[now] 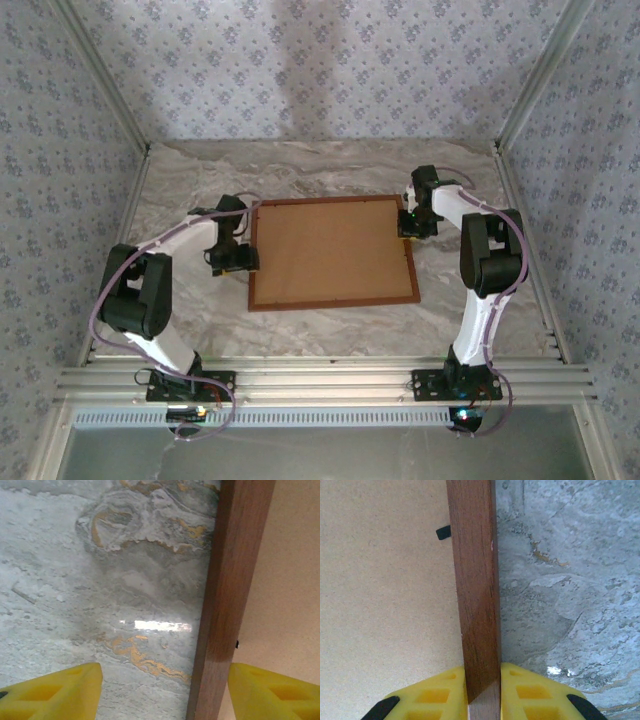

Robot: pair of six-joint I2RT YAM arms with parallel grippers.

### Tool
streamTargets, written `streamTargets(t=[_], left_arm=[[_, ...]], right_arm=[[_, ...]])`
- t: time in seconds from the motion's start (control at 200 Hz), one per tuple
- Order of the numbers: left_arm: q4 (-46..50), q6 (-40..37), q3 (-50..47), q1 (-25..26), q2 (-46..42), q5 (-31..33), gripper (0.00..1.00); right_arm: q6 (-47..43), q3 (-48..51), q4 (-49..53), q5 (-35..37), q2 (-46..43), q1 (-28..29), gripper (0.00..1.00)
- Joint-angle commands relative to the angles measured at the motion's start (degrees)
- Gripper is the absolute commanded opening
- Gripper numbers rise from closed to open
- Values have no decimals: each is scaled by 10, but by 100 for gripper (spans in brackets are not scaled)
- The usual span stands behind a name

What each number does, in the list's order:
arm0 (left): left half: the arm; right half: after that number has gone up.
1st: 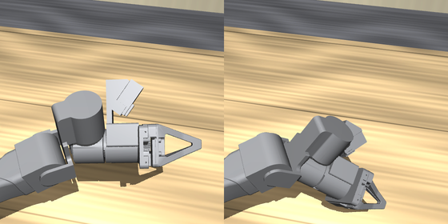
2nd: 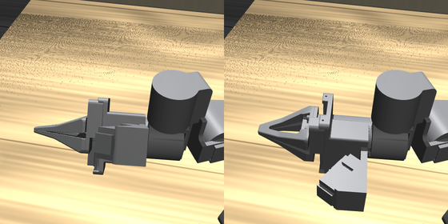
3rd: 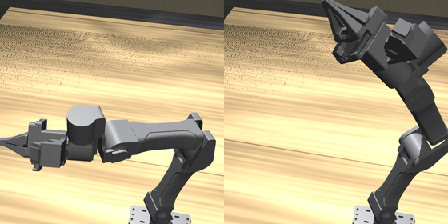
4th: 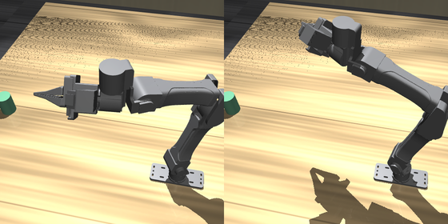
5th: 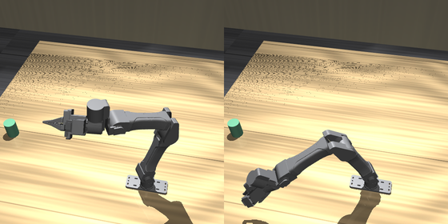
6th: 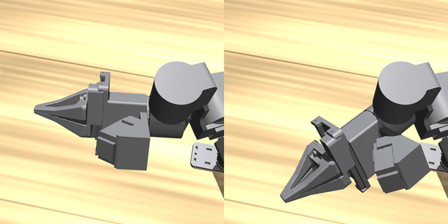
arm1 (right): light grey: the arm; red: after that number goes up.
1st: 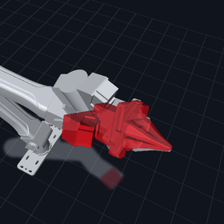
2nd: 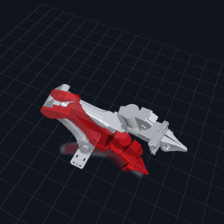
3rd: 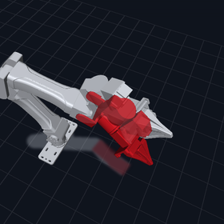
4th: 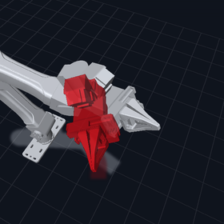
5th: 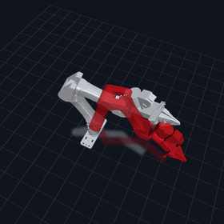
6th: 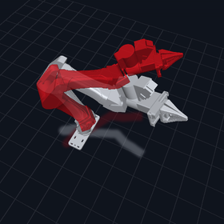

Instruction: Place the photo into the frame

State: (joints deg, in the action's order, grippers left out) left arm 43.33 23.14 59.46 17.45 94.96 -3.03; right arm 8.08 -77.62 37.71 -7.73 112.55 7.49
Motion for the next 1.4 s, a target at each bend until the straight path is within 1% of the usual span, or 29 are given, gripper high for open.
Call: streamTargets(t=[0.0,0.385,0.635,0.79,0.885,1.199,1.399], left_arm=[[-3,10,-8,6,10,-12,67],[-18,9,-16,14,44,-9,67],[4,11,12,15,9,-9,67],[17,-1,26,13,-2,25,67],[19,-5,24,9,2,32,67],[8,-7,14,7,21,36,67],[-15,2,1,10,44,19,67]], right_arm=[[-5,-8,14,6,4,1,21],[-7,-8,17,7,2,2,20],[-7,-11,18,7,2,3,21],[-7,-9,18,7,3,3,21],[-8,-8,18,8,2,3,21],[-8,-10,18,9,3,5,21],[-8,-10,18,9,4,6,21]])
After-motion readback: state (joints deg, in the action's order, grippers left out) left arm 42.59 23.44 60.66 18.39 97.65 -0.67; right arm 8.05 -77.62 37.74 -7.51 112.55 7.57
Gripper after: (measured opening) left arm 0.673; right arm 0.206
